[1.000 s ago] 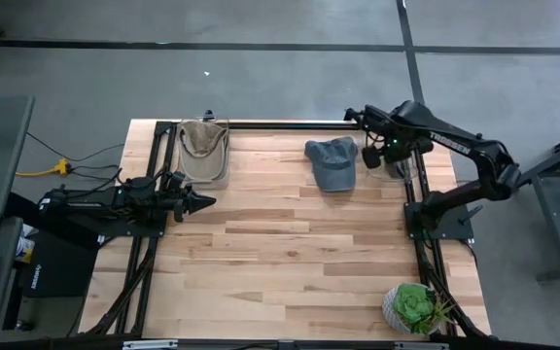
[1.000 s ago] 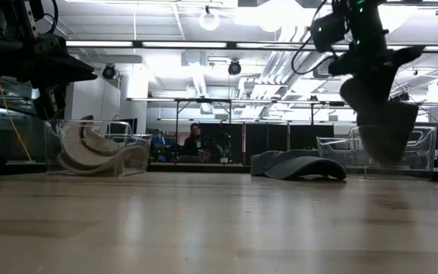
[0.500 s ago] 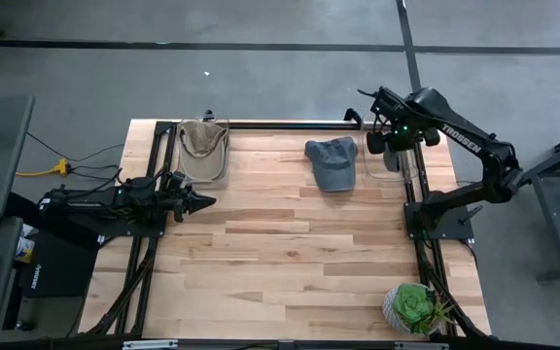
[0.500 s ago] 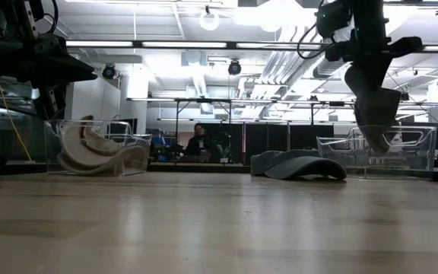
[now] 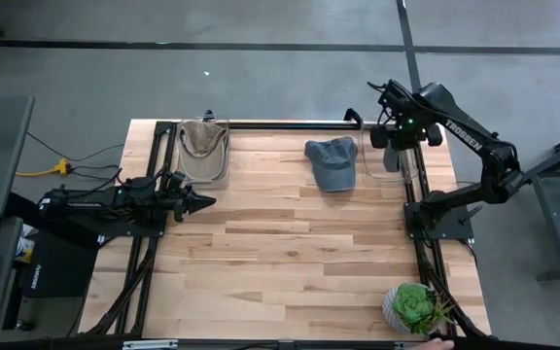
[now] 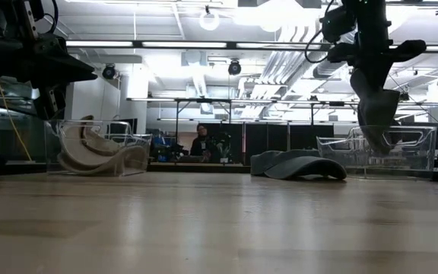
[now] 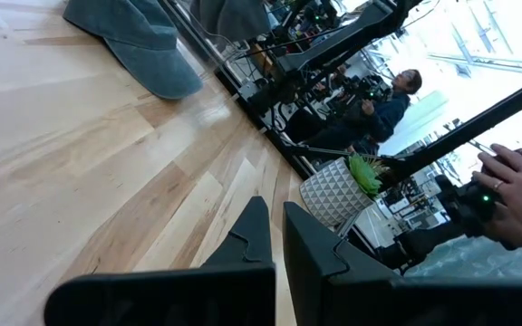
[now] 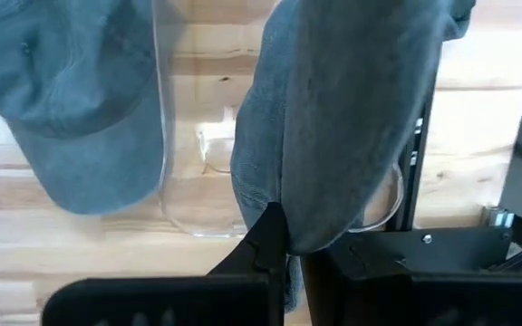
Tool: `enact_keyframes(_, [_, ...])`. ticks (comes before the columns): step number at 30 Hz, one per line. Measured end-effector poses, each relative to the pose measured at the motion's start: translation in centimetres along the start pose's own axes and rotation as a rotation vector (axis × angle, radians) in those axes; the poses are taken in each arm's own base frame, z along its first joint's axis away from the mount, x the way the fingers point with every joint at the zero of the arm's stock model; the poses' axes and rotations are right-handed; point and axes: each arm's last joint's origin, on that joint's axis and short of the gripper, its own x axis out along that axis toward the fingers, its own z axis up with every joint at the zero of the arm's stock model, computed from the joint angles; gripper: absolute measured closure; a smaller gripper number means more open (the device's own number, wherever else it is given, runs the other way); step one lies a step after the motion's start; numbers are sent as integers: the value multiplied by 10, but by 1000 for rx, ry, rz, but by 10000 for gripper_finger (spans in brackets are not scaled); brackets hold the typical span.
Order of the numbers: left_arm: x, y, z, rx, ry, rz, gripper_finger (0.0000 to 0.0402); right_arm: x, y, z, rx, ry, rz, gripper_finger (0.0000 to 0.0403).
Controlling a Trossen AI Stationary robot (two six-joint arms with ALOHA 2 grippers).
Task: Pick & Place hat
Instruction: Put the bottom blue cap into the right transparent bin
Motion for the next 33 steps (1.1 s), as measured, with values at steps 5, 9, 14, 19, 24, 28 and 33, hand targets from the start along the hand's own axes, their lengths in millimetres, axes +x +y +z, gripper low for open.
enact_keyframes(5, [0,0,0,0,0,0,401,2,-4,5,26,33,28,392])
enact_keyframes(9, [0,0,0,0,0,0,401,10,3,11,2,82,25,393])
enact_keyframes(14, [0,0,0,0,0,0,401,25,14,22,-35,154,14,391])
enact_keyframes(19, [0,0,0,0,0,0,401,43,25,38,-62,201,37,392])
enact_keyframes(24, [0,0,0,0,0,0,401,57,38,49,-92,162,32,391])
enact_keyframes(28, [0,0,0,0,0,0,401,60,45,55,-110,110,69,393])
enact_keyframes(33, [0,0,0,0,0,0,401,57,45,50,-114,115,57,393])
